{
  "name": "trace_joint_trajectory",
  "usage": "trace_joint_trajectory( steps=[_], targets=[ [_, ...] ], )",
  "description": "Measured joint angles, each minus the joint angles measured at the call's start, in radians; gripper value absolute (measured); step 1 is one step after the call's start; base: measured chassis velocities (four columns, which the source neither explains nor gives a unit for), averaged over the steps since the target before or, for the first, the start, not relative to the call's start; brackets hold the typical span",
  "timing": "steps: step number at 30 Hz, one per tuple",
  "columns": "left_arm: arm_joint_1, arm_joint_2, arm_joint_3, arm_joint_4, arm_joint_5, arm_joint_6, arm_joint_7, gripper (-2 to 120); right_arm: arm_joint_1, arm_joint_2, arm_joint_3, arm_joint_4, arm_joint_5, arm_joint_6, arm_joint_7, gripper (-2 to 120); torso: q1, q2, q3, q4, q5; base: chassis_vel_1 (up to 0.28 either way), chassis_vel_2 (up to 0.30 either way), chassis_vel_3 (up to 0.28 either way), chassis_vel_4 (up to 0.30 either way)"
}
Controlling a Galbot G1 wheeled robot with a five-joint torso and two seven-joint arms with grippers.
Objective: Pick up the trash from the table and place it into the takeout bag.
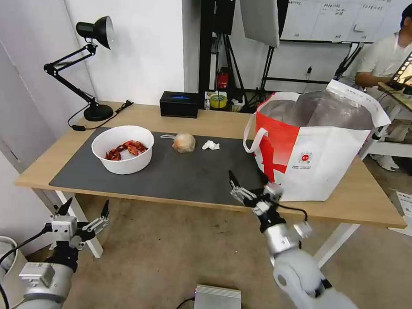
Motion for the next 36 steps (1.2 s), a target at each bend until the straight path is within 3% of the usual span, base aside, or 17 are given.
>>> trace_joint_trajectory(
  steps=[8, 19, 26, 36],
  targets=[
    [0.003, -0.005, -0.013, -0.009, -0.002, 0.0, -0.001, 100, 0.302, 0.018, -0.185, -0.157, 0.071, -0.066, 0.102, 100, 0.0, 0.0, 0.0, -0.0001, 0.0, 0.0, 0.0, 0.0, 0.0],
    [0.001, 0.003, -0.008, 0.007, -0.006, -0.004, 0.0, 100, 0.57, 0.078, -0.312, -0.337, 0.129, -0.2, 0.223, 100, 0.0, 0.0, 0.0, 0.0, 0.0, 0.0, 0.0, 0.0, 0.0],
    [-0.02, 0.006, 0.002, 0.018, -0.012, -0.004, 0.001, 100, 0.758, 0.199, -0.409, -0.586, 0.208, -0.325, 0.333, 100, 0.0, 0.0, 0.0, 0.0, -0.0001, 0.0, 0.0, 0.0, 0.0],
    [-0.028, 0.002, -0.004, 0.023, -0.026, -0.009, 0.001, 100, 0.855, 0.316, -0.457, -0.803, 0.343, -0.407, 0.436, 100, 0.0, 0.0, 0.0, 0.0, 0.0, 0.0, 0.0, 0.0, 0.0]
  ],
)
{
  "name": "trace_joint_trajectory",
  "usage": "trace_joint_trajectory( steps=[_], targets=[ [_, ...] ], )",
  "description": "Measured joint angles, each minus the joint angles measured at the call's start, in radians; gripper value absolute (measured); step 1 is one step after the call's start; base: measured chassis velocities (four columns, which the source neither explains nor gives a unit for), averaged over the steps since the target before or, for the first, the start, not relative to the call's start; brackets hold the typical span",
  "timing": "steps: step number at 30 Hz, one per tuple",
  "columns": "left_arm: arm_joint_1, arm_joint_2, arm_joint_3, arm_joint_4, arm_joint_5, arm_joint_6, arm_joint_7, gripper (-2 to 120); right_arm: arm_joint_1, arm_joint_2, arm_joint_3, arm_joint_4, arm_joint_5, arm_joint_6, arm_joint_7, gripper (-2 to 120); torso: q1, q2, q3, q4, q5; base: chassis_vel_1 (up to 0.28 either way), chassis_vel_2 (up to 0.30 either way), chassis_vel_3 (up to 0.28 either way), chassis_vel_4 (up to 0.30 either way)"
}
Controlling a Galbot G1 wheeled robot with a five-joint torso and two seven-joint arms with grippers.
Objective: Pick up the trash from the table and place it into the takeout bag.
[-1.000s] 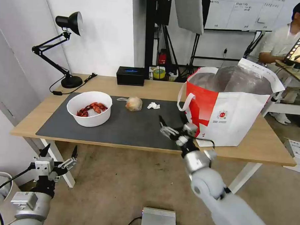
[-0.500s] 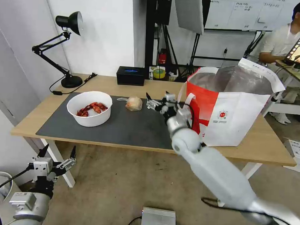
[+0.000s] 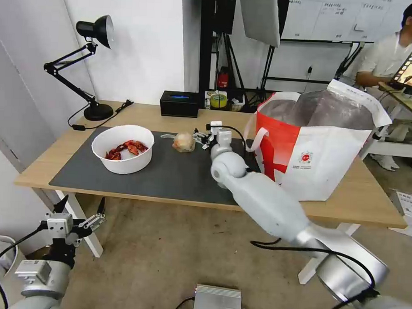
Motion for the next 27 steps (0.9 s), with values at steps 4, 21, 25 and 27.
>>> trace_joint_trajectory(
  steps=[4, 21, 25, 27],
  targets=[
    [0.0, 0.0, 0.0, 0.004, -0.001, -0.003, 0.001, 100, 0.023, 0.023, 0.0, -0.054, 0.03, -0.015, 0.017, 100, 0.0, 0.0, 0.0, -0.0002, 0.0, 0.0, 0.0, 0.0, 0.0],
    [-0.002, 0.0, 0.003, 0.016, -0.005, -0.008, 0.005, 100, 0.037, 0.099, 0.025, -0.208, 0.007, -0.034, -0.013, 100, 0.0, 0.0, 0.0, -0.0002, 0.0001, 0.0, 0.0, 0.0, 0.0],
    [-0.002, -0.002, 0.009, 0.019, -0.005, -0.009, 0.005, 100, 0.032, 0.103, 0.031, -0.234, 0.0, -0.034, -0.013, 100, 0.0, 0.0, 0.0, -0.0001, 0.0001, 0.0, 0.0, 0.0, 0.0],
    [-0.002, -0.003, 0.011, 0.021, -0.004, -0.01, 0.005, 100, 0.031, 0.103, 0.033, -0.239, 0.0, -0.034, -0.014, 100, 0.0, 0.0, 0.0, -0.0003, 0.0001, 0.0, 0.0, 0.0, 0.0]
  ],
)
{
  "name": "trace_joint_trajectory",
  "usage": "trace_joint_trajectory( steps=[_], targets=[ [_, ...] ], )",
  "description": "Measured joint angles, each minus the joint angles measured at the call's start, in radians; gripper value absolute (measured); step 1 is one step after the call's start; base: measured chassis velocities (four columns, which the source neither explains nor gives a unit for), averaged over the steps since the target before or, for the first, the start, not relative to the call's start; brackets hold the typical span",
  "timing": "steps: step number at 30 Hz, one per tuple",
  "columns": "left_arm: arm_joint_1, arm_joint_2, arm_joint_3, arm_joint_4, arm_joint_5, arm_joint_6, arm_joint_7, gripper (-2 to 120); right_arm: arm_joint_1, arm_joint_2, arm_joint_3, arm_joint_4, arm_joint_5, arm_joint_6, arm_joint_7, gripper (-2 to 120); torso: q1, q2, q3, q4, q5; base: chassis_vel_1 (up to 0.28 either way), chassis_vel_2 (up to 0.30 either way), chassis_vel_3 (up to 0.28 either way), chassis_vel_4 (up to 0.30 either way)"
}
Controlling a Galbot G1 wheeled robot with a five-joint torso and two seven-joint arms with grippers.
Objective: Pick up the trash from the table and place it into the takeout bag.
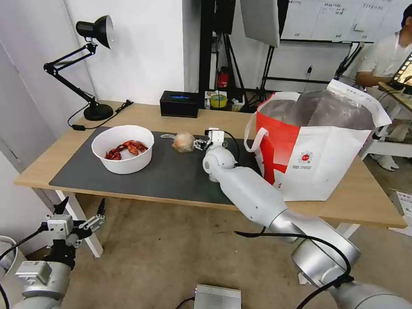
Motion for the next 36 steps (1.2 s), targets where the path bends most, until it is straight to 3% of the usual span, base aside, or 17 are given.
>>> trace_joint_trajectory(
  steps=[12, 18, 28, 36],
  targets=[
    [0.004, -0.013, 0.015, 0.011, 0.015, -0.017, 0.003, 100, -0.012, 0.013, 0.006, -0.044, -0.01, 0.001, -0.012, 96, 0.0, 0.0, 0.0, 0.0, -0.0001, 0.0, 0.0, 0.0, 0.0],
    [0.007, -0.021, 0.017, 0.011, 0.02, -0.018, 0.004, 100, -0.008, 0.033, 0.02, -0.077, -0.018, 0.002, -0.022, 78, -0.001, 0.0, -0.001, -0.0009, -0.0003, 0.0, 0.0, 0.0, 0.0],
    [0.01, -0.023, 0.018, 0.009, 0.022, -0.019, 0.004, 100, -0.01, 0.037, 0.026, -0.086, -0.024, 0.001, -0.027, 53, 0.0, 0.0, 0.0, -0.0005, -0.0003, 0.0, 0.0, 0.0, 0.0],
    [0.009, -0.029, 0.024, 0.008, 0.026, -0.019, 0.004, 100, -0.019, 0.024, 0.028, -0.073, -0.027, 0.002, -0.028, 25, 0.0, 0.0, 0.0, -0.0001, -0.0001, 0.0, 0.0, 0.0, 0.0]
  ],
)
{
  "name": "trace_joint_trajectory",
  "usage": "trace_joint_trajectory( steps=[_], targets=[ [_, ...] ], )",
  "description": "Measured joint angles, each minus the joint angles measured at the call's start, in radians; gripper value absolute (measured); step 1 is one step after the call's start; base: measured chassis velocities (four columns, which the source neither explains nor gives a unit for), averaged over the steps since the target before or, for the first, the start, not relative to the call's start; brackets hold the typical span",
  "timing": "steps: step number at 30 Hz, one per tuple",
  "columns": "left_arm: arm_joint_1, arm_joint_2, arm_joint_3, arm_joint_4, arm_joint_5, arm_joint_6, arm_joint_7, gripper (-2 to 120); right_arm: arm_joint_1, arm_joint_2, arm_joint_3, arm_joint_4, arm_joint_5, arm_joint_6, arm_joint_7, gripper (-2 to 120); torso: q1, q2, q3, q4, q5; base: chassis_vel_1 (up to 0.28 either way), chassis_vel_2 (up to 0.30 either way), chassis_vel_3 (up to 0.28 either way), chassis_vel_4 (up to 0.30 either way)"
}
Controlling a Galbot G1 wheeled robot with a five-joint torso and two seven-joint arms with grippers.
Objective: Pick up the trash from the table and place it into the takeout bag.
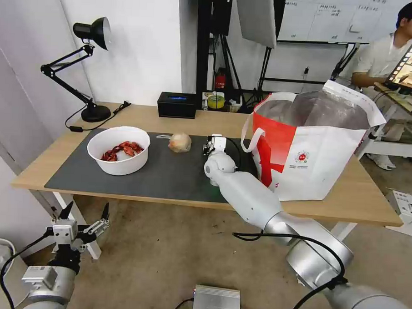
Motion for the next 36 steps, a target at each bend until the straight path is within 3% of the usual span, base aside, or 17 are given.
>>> trace_joint_trajectory(
  steps=[6, 18, 20, 36],
  targets=[
    [0.0, -0.004, 0.006, 0.0, 0.006, -0.001, 0.0, 100, -0.014, -0.022, -0.002, 0.033, 0.0, 0.001, -0.002, 1, 0.0, 0.0, 0.0, 0.0017, 0.0004, 0.0, 0.0, 0.0, 0.0],
    [0.004, -0.001, 0.005, 0.002, 0.008, -0.004, 0.0, 100, -0.038, -0.076, -0.019, 0.115, -0.033, 0.021, 0.01, 0, 0.0, -0.001, 0.001, 0.001, 0.0005, 0.0, 0.0, 0.0, 0.0],
    [0.003, 0.001, 0.008, 0.005, 0.008, -0.004, 0.0, 100, -0.05, -0.111, -0.029, 0.175, -0.042, 0.036, 0.018, 0, 0.001, -0.001, 0.001, -0.0002, 0.0003, 0.0, 0.0, 0.0, 0.0],
    [-0.003, 0.009, 0.01, 0.01, 0.008, -0.005, 0.0, 100, -0.155, -0.361, -0.103, 0.61, -0.103, 0.2, -0.135, 0, 0.0, 0.0, 0.0, 0.0003, 0.0002, 0.0, 0.0, 0.0, 0.0]
  ],
)
